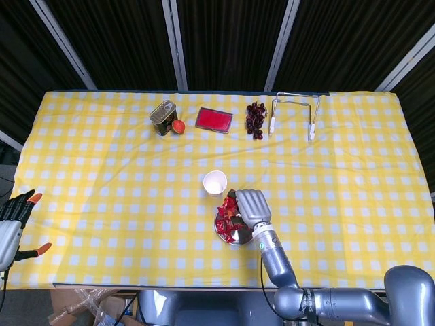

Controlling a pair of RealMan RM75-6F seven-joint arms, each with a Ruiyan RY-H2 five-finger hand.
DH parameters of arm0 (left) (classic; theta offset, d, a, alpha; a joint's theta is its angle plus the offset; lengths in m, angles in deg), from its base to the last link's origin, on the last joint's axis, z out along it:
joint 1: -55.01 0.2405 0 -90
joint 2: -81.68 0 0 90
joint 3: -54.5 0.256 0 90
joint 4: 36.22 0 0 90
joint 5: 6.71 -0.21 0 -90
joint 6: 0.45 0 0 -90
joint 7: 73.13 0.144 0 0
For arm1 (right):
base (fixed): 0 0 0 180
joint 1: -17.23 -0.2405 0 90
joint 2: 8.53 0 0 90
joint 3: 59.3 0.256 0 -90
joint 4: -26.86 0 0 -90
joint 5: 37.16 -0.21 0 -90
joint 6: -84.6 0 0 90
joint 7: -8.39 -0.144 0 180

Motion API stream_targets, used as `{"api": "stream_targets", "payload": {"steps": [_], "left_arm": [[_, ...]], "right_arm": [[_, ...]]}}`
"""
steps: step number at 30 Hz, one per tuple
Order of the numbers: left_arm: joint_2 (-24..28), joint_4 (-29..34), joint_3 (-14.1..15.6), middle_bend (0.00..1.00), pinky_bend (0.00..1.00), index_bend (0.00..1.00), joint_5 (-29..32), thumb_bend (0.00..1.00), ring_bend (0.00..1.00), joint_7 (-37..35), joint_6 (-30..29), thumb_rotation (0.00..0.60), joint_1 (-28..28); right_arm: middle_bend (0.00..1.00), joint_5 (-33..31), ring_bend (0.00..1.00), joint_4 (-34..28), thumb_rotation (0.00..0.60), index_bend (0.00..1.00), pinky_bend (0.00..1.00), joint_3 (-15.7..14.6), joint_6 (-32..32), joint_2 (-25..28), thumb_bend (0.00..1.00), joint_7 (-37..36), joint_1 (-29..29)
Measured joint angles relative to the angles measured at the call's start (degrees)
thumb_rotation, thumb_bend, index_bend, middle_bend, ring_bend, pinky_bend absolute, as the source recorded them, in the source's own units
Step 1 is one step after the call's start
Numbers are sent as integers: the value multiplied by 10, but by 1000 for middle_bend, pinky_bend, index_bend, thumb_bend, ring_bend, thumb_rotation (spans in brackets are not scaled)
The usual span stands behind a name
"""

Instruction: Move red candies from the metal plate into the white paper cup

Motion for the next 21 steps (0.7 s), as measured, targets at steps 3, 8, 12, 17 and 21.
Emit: {"api": "stream_targets", "payload": {"steps": [3, 8, 12, 17, 21], "left_arm": [[1, 1, -1, 0, 0, 0, 2, 19, 0, -1, 1, 600, 0], [1, 1, -1, 0, 0, 0, 4, 19, 0, -2, 3, 600, -1], [1, 1, -2, 0, 0, 0, 7, 19, 0, -3, 5, 600, -2], [3, 4, -3, 0, 0, 0, 11, 19, 0, -8, 10, 600, -3], [5, 5, -2, 0, 0, 0, 13, 19, 0, -10, 12, 600, -3]], "right_arm": [[865, -14, 931, -6, 600, 683, 1000, 14, -4, 5, 604, 12, -12], [865, -41, 931, -2, 600, 683, 1000, 36, -3, 5, 603, 26, -35], [865, -62, 931, 11, 600, 683, 1000, 50, 1, 0, 604, 36, -56], [865, -80, 931, 31, 600, 683, 1000, 63, 7, -11, 604, 43, -80], [865, -98, 931, 55, 600, 683, 1000, 69, 14, -22, 603, 47, -98]]}}
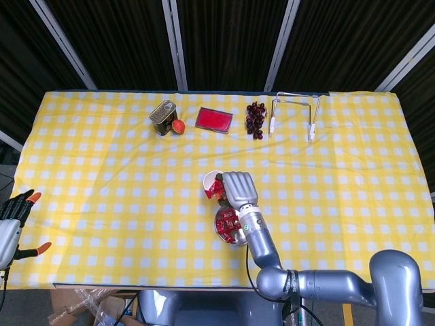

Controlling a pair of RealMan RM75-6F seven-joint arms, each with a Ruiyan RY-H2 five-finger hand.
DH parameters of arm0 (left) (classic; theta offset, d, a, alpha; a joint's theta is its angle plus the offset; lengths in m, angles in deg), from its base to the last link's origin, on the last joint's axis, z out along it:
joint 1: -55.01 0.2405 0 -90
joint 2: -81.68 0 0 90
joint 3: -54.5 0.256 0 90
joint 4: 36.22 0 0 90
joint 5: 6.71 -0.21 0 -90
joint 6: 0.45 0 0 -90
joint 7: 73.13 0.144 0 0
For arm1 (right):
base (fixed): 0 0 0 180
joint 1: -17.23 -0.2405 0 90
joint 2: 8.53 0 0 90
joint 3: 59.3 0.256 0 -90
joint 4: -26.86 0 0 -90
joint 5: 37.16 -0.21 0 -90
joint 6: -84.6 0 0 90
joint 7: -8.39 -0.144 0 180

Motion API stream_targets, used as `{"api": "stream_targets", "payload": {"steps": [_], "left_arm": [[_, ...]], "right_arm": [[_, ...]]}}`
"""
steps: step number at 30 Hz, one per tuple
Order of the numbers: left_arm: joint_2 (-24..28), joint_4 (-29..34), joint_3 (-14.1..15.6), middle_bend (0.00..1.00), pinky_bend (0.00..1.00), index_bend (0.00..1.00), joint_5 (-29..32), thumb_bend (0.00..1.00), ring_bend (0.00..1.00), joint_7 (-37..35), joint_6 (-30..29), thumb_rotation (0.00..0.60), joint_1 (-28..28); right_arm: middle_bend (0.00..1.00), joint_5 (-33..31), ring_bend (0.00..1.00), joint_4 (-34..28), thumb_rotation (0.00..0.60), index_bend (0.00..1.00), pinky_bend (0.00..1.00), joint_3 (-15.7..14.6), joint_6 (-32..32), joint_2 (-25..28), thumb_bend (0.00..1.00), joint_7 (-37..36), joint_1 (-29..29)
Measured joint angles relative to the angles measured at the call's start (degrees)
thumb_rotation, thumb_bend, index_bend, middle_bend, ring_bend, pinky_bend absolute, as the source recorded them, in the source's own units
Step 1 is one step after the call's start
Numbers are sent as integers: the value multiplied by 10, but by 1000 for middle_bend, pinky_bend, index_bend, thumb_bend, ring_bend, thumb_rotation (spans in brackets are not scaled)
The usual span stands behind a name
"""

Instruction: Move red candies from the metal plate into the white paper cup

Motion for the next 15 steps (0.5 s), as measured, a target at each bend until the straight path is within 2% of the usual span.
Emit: {"api": "stream_targets", "payload": {"steps": [6, 15], "left_arm": [[2, 2, -1, 0, 0, 0, 5, 19, 0, -5, 7, 600, -2], [6, 5, 0, 0, 0, 0, 9, 19, 0, -9, 11, 600, -3]], "right_arm": [[865, -14, 931, 32, 600, 682, 1000, 1, 12, -17, 604, -1, -19], [865, -20, 931, 65, 600, 630, 1000, 3, 20, -33, 604, -12, -38]]}}
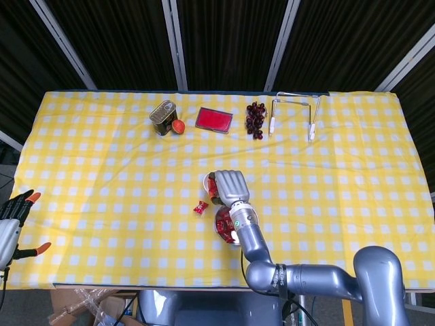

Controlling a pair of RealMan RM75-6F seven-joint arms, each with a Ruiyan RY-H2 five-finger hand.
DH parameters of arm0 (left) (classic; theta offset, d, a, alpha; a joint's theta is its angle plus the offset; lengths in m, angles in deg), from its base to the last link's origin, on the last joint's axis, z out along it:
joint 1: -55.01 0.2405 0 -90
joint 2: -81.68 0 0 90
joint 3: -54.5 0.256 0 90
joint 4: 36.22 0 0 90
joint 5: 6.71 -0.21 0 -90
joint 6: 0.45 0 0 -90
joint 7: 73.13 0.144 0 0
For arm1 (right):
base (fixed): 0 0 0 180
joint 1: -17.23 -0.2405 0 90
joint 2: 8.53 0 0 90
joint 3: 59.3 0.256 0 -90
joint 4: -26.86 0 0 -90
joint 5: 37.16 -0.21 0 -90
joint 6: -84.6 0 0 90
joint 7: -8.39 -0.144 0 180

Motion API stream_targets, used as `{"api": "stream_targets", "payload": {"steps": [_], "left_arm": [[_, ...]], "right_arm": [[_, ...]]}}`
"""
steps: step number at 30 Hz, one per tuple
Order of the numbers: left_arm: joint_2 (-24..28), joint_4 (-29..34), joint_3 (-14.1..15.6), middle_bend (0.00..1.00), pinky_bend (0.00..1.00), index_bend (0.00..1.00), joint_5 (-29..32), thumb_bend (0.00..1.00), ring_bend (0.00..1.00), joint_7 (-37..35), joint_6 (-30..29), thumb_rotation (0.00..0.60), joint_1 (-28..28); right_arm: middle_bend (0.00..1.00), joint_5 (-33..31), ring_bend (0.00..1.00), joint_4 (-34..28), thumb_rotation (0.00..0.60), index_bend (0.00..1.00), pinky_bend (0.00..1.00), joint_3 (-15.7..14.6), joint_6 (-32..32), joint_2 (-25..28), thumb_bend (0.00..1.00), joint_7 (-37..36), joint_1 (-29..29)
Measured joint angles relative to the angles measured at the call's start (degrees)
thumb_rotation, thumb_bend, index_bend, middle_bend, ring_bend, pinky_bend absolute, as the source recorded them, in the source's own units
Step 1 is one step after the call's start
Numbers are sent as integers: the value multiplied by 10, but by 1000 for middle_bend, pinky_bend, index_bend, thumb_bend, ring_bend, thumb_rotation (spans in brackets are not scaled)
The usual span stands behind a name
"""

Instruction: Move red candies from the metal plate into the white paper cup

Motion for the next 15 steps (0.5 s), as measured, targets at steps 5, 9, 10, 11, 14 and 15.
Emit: {"api": "stream_targets", "payload": {"steps": [5, 9, 10, 11, 14, 15], "left_arm": [[1, 1, 0, 0, 0, 0, 1, 19, 0, 0, 1, 600, 0], [1, 2, 0, 0, 0, 0, 1, 19, 0, 1, 1, 600, 0], [1, 2, 1, 0, 0, 0, 1, 19, 0, 1, 1, 600, 0], [1, 2, 1, 0, 0, 0, 1, 19, 0, 1, 1, 600, 0], [1, 3, 1, 0, 0, 0, 2, 19, 0, 2, 2, 600, 0], [1, 3, 0, 0, 0, 0, 3, 19, 0, 3, 2, 600, 0]], "right_arm": [[865, 2, 931, 6, 600, 613, 1000, 2, -2, 0, 604, -3, -6], [865, 1, 931, 8, 600, 560, 1000, 2, -2, 3, 603, -7, -7], [865, 2, 931, 9, 600, 558, 1000, 2, -2, 3, 604, -7, -7], [865, 1, 931, 10, 600, 558, 1000, 1, -2, 4, 604, -8, -8], [865, -1, 931, 12, 600, 553, 1000, 0, -1, 5, 603, -10, -8], [865, -1, 931, 14, 600, 552, 1000, -1, 0, 6, 603, -11, -8]]}}
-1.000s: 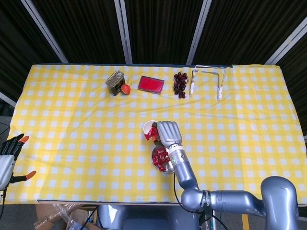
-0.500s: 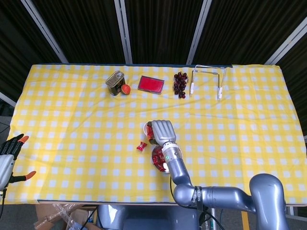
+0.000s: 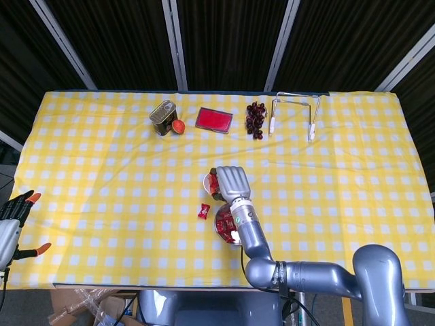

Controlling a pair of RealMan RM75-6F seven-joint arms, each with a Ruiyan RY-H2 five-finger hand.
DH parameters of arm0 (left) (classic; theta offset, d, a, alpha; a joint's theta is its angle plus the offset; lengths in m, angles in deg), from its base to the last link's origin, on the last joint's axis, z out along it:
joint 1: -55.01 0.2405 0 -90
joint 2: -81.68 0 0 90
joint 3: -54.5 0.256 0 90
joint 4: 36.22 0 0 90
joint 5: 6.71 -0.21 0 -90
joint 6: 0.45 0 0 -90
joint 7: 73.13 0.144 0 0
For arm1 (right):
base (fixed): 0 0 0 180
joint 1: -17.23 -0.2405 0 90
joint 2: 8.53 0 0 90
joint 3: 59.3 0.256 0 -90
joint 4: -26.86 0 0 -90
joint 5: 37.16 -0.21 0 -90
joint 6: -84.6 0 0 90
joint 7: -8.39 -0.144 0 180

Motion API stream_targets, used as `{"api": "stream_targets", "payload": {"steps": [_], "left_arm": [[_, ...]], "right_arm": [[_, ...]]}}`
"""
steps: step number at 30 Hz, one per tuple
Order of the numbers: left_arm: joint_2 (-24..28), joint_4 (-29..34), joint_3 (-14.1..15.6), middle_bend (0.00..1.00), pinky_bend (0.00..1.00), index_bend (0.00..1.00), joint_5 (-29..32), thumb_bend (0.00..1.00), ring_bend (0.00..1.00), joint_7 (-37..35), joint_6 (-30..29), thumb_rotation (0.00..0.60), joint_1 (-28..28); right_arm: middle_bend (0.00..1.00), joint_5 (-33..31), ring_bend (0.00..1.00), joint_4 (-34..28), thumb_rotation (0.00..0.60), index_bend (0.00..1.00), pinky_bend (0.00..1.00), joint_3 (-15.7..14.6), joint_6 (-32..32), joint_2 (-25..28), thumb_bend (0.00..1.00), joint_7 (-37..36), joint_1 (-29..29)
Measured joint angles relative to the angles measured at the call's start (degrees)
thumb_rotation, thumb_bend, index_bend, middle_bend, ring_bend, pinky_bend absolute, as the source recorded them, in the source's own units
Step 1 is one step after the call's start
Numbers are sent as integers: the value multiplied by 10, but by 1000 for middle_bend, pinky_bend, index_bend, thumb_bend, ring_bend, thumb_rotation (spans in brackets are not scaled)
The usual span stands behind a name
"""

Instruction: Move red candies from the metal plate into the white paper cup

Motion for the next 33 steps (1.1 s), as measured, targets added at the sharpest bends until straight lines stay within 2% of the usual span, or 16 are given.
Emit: {"api": "stream_targets", "payload": {"steps": [7, 16, 20, 33], "left_arm": [[0, 1, 0, 0, 0, 0, 2, 19, 0, 1, 1, 600, 0], [1, 1, -1, 0, 0, 0, 3, 19, 0, -1, 2, 600, -1], [1, 1, 0, 0, 0, 0, 4, 19, 0, -1, 4, 600, -1], [1, 2, -1, 0, 0, 0, 4, 19, 0, -1, 4, 600, -1]], "right_arm": [[865, 4, 931, 11, 600, 547, 1000, -2, 3, -2, 603, -8, -3], [865, 8, 923, 33, 600, 452, 1000, -3, 13, -9, 604, -16, -10], [865, 9, 922, 40, 600, 442, 1000, -7, 15, -12, 598, -20, -11], [837, 28, 857, 37, 600, 321, 1000, -8, 14, -11, 465, -37, -8]]}}
